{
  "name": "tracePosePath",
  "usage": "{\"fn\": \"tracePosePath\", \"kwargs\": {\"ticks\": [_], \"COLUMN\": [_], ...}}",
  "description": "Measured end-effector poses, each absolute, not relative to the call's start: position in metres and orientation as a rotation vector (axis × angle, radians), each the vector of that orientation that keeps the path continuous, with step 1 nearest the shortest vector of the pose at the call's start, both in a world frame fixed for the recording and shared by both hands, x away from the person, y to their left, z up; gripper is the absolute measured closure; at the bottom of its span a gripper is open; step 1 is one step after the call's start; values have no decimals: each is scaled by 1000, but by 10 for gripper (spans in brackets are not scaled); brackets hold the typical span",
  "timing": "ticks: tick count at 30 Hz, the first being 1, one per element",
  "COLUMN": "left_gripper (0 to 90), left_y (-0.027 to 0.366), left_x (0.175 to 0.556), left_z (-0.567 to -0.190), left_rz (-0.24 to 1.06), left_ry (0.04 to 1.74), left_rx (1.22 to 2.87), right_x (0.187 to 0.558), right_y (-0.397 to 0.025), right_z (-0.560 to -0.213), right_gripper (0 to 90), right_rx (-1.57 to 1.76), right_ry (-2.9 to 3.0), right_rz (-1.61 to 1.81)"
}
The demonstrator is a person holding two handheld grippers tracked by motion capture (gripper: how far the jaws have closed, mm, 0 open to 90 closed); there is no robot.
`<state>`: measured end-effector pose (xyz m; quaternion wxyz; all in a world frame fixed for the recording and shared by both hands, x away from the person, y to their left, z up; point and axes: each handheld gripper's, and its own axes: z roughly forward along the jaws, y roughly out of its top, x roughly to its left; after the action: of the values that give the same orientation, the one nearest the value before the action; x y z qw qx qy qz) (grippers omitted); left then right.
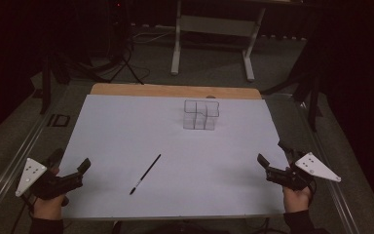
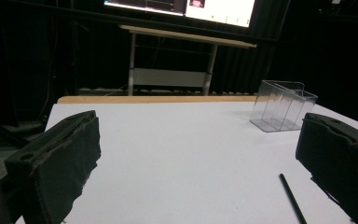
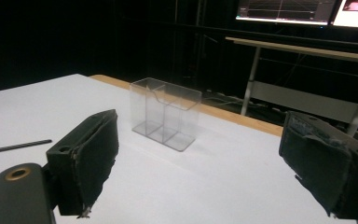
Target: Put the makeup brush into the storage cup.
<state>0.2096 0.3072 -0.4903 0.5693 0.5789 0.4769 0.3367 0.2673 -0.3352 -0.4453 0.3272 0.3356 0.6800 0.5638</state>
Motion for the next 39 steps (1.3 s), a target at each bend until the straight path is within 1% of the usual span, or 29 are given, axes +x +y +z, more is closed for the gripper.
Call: {"fn": "tracePosePath", "kwargs": {"ticks": [8, 11, 14, 15, 17, 18, 20, 21, 22, 25, 28, 31, 36, 37, 39], "left_gripper": [0, 0, 0, 0, 0, 0, 0, 0, 0, 0, 0, 0, 0, 0, 0], "left_y": [310, 310, 310, 310, 309, 307, 306, 303, 303, 297, 293, 284, 269, 262, 258], "left_x": [206, 205, 208, 208, 210, 213, 214, 217, 217, 223, 226, 233, 241, 245, 248], "left_z": [-486, -476, -463, -463, -452, -439, -435, -424, -424, -407, -400, -392, -385, -384, -383], "left_rz": [797, 801, 745, 745, 710, 669, 662, 657, 657, 625, 598, 543, 523, 500, 486], "left_ry": [1132, 1153, 1172, 1172, 1189, 1185, 1181, 1165, 1165, 1143, 1155, 1166, 1135, 1116, 1114], "left_rx": [1336, 1349, 1389, 1389, 1422, 1456, 1467, 1491, 1491, 1519, 1526, 1584, 1683, 1714, 1726], "right_x": [267, 268, 268, 268, 267, 267, 267, 267, 267, 267, 267, 267, 268, 268, 267], "right_y": [-336, -335, -334, -334, -334, -334, -334, -334, -334, -333, -332, -332, -332, -331, -331], "right_z": [-445, -446, -445, -445, -445, -445, -445, -445, -444, -445, -445, -444, -445, -445, -445], "right_gripper": [128, 128, 128, 128, 128, 128, 128, 129, 129, 129, 129, 129, 128, 129, 129], "right_rx": [888, 892, 887, 887, 883, 884, 884, 884, 884, 884, 881, 878, 876, 874, 872], "right_ry": [1774, 1777, 1776, 1776, 1778, 1777, 1777, 1776, 1776, 1780, 1786, 1786, 1794, 1795, 1794], "right_rz": [1501, 1500, 1497, 1497, 1492, 1492, 1493, 1493, 1495, 1496, 1500, 1504, 1507, 1509, 1507]}}
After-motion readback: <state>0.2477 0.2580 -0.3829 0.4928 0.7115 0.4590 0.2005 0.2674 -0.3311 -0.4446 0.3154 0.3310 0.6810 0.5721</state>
